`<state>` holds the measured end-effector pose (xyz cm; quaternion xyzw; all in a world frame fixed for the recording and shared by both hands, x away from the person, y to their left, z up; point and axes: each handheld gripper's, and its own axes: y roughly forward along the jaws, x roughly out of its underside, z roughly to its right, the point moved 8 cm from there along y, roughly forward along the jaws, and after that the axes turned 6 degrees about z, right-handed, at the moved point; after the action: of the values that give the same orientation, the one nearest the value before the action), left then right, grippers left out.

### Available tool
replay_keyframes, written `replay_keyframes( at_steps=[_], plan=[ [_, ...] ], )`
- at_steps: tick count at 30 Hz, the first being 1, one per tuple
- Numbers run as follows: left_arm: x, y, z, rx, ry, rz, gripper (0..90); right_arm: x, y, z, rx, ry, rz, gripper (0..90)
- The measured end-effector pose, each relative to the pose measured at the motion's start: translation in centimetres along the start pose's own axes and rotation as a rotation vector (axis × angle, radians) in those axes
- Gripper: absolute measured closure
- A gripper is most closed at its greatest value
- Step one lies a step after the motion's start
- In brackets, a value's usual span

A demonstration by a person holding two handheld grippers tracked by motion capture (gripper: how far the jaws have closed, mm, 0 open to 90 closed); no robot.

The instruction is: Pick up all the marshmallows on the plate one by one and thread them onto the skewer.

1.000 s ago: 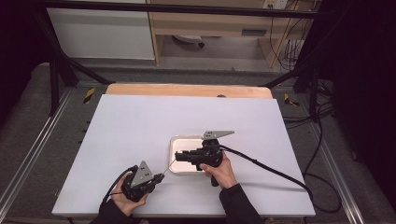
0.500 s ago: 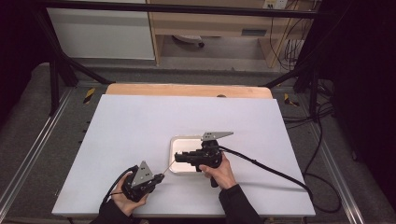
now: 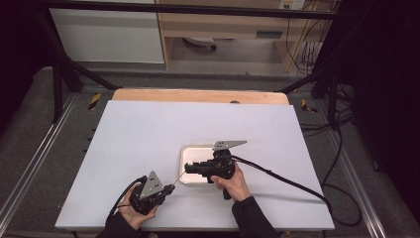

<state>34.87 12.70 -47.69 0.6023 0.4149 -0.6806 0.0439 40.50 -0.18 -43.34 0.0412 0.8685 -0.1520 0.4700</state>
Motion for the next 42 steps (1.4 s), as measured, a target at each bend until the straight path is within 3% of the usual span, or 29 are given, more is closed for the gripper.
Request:
replay_keyframes(
  at_steps=[1,3,5,11,13,16,20,28,35,39,42],
  plan=[
    [-0.8,-0.1,0.2,0.01,-0.006,0.027,89.1,0.4,0.2,-0.1,-0.013,0.006,-0.035,82.1],
    [-1.7,0.0,0.4,-0.05,0.049,0.026,89.1,2.1,1.7,-0.7,-0.056,-0.001,-0.096,81.7],
    [-1.6,0.0,0.1,-0.03,0.004,0.046,89.1,1.9,2.1,-0.9,-0.038,-0.015,-0.079,81.5],
    [-1.4,0.1,0.0,-0.028,-0.01,0.034,89.0,1.9,2.1,-0.8,-0.009,-0.028,-0.077,77.5],
    [-1.3,0.1,-0.1,-0.026,-0.021,0.033,89.0,1.9,2.2,-0.5,0.033,-0.044,-0.06,63.0],
    [-1.1,0.1,-0.3,-0.022,-0.036,0.029,89.0,1.7,2.1,-0.2,0.077,-0.075,-0.046,50.7],
    [-0.6,0.4,-0.7,-0.016,-0.07,0.012,88.9,1.1,1.5,-0.5,0.095,-0.114,-0.032,34.8],
    [-0.2,0.4,-0.9,-0.011,-0.091,0.004,88.8,-0.6,-0.8,1.1,0.244,-0.195,-0.031,17.5],
    [0.1,0.4,-1.2,-0.014,-0.108,0.002,88.6,-0.1,-3.1,4.1,0.397,-0.225,-0.097,18.1],
    [0.2,0.4,-1.2,-0.011,-0.112,-0.001,88.6,1.2,-3.5,5.7,0.453,-0.23,-0.183,21.1],
    [0.3,0.3,-1.2,-0.008,-0.113,-0.001,88.6,2.2,-3.6,6.3,0.47,-0.221,-0.211,29.3]
  ],
)
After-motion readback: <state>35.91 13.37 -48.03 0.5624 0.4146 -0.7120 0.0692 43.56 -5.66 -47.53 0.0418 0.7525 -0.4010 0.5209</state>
